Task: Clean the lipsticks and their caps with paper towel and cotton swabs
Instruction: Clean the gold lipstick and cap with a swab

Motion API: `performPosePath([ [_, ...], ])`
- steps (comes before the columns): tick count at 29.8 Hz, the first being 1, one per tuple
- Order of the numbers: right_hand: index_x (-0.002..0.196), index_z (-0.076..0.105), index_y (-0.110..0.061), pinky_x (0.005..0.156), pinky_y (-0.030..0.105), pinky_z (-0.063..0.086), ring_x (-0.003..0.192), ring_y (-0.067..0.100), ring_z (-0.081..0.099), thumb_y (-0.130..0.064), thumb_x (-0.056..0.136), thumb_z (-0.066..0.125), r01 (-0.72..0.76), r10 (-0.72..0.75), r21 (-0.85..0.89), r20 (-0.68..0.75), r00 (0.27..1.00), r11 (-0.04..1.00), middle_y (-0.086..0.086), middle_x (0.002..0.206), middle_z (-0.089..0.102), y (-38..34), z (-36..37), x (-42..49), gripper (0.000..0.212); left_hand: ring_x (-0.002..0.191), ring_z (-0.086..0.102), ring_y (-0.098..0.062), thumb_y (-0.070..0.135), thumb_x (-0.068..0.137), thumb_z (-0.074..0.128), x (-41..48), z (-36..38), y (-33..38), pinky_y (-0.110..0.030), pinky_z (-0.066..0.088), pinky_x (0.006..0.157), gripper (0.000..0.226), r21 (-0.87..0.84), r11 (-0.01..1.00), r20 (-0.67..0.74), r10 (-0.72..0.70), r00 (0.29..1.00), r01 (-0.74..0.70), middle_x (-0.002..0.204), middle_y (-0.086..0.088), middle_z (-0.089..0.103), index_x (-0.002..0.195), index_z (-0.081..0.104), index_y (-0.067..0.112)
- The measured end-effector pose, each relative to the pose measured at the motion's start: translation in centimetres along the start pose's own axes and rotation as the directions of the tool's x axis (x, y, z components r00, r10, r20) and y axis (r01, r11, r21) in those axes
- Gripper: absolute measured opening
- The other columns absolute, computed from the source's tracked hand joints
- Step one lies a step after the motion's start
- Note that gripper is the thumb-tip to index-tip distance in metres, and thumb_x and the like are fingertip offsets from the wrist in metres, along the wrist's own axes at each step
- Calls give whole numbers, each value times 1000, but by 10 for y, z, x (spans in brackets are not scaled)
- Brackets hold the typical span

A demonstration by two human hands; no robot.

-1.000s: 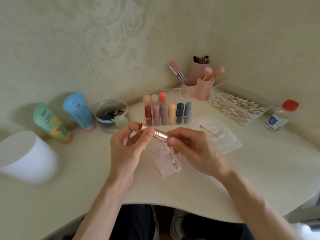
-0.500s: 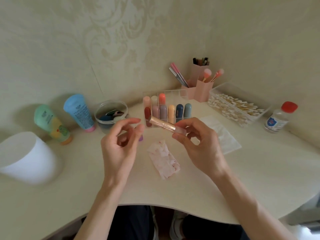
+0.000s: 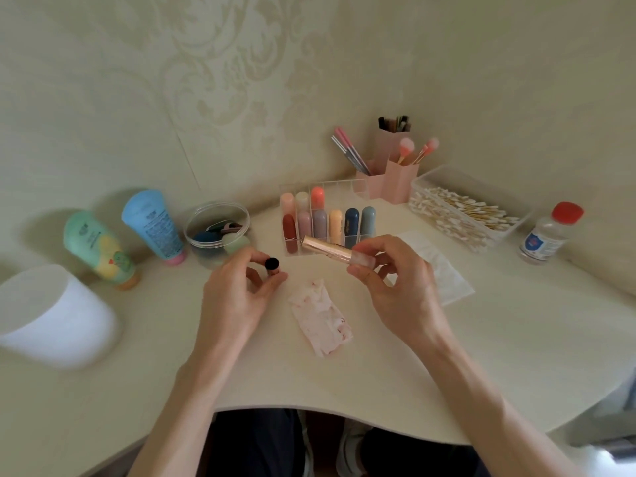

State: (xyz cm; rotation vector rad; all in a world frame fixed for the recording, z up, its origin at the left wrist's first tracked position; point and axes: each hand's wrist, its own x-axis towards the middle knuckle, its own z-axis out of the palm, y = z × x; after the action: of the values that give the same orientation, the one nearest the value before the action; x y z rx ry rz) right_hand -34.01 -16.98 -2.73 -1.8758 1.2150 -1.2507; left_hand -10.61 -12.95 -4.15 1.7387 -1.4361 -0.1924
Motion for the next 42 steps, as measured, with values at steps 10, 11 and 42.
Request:
performPosePath([
  [10, 105, 74, -14, 71, 8, 43, 82, 3, 59, -3, 87, 82, 164, -162, -81, 41, 986, 983, -10, 99, 66, 2, 2, -2, 23, 83, 65, -13, 34, 81, 85, -5, -3, 11, -30, 54, 75, 25, -152, 960, -3, 237, 972, -234, 88, 12, 69, 98, 68, 25],
  [11, 106, 74, -14, 71, 8, 43, 82, 3, 58, -2, 87, 82, 170, -167, -92, 42, 985, 981, -10, 99, 65, 4, 2, -2, 23, 84, 66, -14, 33, 81, 84, -5, -2, 11, -32, 56, 76, 26, -186, 954, -2, 237, 971, -234, 89, 11, 70, 100, 69, 24],
  [42, 109, 73, -21, 71, 26, 49, 84, 11, 63, -16, 94, 77, 150, -150, -46, 0, 989, 988, -14, 95, 69, 3, 0, -5, 16, 101, 76, -25, 16, 92, 72, -6, 17, 60, -37, 64, 76, 47, -638, 754, -93, 124, 988, -155, 122, 7, 75, 138, 62, 17],
])
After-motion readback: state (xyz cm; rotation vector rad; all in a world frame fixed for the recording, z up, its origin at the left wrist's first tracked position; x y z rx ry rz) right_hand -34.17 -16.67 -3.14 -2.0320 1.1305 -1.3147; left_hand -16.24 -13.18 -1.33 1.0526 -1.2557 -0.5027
